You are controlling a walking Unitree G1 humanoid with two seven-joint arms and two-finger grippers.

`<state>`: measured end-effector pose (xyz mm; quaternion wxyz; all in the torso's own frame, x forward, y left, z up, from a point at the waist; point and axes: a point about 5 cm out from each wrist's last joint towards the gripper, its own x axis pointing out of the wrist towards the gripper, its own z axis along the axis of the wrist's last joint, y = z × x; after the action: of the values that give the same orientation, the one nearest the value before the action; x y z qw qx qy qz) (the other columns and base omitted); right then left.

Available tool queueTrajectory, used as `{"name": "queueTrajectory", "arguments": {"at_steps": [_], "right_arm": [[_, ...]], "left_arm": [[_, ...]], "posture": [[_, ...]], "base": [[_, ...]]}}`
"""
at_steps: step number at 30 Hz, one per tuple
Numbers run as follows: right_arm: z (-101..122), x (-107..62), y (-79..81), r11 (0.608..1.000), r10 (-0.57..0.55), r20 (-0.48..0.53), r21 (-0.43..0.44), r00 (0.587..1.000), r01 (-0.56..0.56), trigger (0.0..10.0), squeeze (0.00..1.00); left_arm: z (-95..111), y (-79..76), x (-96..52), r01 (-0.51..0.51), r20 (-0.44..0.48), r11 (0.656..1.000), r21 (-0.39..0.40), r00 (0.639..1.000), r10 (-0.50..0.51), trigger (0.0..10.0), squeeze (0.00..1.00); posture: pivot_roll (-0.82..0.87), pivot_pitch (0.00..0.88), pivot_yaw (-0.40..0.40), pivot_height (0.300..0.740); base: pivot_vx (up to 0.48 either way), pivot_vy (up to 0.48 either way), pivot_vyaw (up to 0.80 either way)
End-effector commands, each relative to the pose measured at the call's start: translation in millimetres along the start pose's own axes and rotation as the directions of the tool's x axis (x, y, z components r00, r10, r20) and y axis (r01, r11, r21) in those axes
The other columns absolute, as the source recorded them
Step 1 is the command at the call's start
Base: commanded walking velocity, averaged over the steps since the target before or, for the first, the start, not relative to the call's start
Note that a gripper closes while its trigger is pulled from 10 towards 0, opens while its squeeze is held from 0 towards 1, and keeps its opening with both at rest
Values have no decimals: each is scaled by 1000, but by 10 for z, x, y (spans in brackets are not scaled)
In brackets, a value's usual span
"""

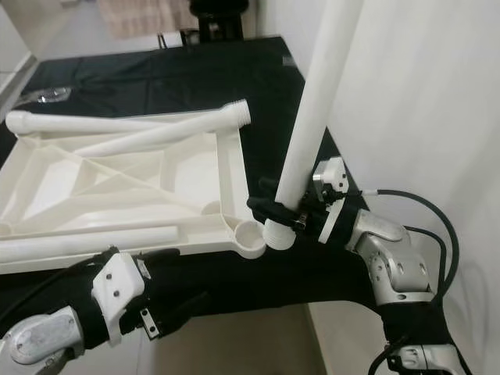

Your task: Building children table

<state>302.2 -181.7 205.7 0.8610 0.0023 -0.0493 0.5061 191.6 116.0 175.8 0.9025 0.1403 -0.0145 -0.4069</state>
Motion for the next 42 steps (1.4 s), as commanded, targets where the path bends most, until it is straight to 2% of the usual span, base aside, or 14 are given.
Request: {"name": "queueTrajectory", "arguments": {"at_steps": [1,10,17,26,30,31,34,35,39,42], "right_arm": [[-100,50,81,999,26,-24,29,999,-26,10000,0],[-140,165,92,999,16,1,44,1000,-16,10000,0],[-269,311,54,999,-43,-74,2,996,43,10000,0],[-288,364,31,999,-45,-95,3,994,46,10000,0],[-320,322,43,999,-19,-108,27,994,22,10000,0],[-359,276,91,999,30,-128,43,991,-25,10000,0],[-359,276,91,999,30,-128,43,991,-25,10000,0],[-362,243,161,995,90,-126,51,988,-85,10000,0],[-350,237,213,991,134,-120,39,984,-131,10000,0],[-381,231,265,982,186,-167,12,968,-187,10000,0]], "left_arm": [[-47,-11,-5,8,-24,1000,-7,1000,-8,10000,0],[-80,-26,-34,20,-53,1000,19,998,-19,10000,0],[-82,-46,-36,29,-58,999,24,998,-27,10000,0],[-78,-62,-47,29,-61,999,23,998,-28,10000,0],[-78,-65,-48,29,-61,999,20,998,-27,10000,0],[-78,-70,-49,29,-61,999,19,998,-28,10000,0],[-78,-70,-49,29,-61,999,19,998,-28,10000,0],[-80,-76,-52,32,-61,999,17,998,-31,10000,0],[-82,-80,-55,35,-62,999,17,998,-34,10000,0],[-82,-83,-56,38,-61,999,18,997,-37,10000,0]], "posture": [[84,172,83,740],[91,180,84,740],[97,189,86,740],[96,199,82,740],[95,202,81,740],[95,202,81,740],[95,202,81,740],[91,200,82,740],[89,198,82,740],[87,196,82,740]], "base": [[0,0,0],[0,0,0],[0,0,0],[0,0,0],[0,0,0],[0,0,0],[0,0,0],[0,0,0],[0,0,0],[0,0,0]]}}
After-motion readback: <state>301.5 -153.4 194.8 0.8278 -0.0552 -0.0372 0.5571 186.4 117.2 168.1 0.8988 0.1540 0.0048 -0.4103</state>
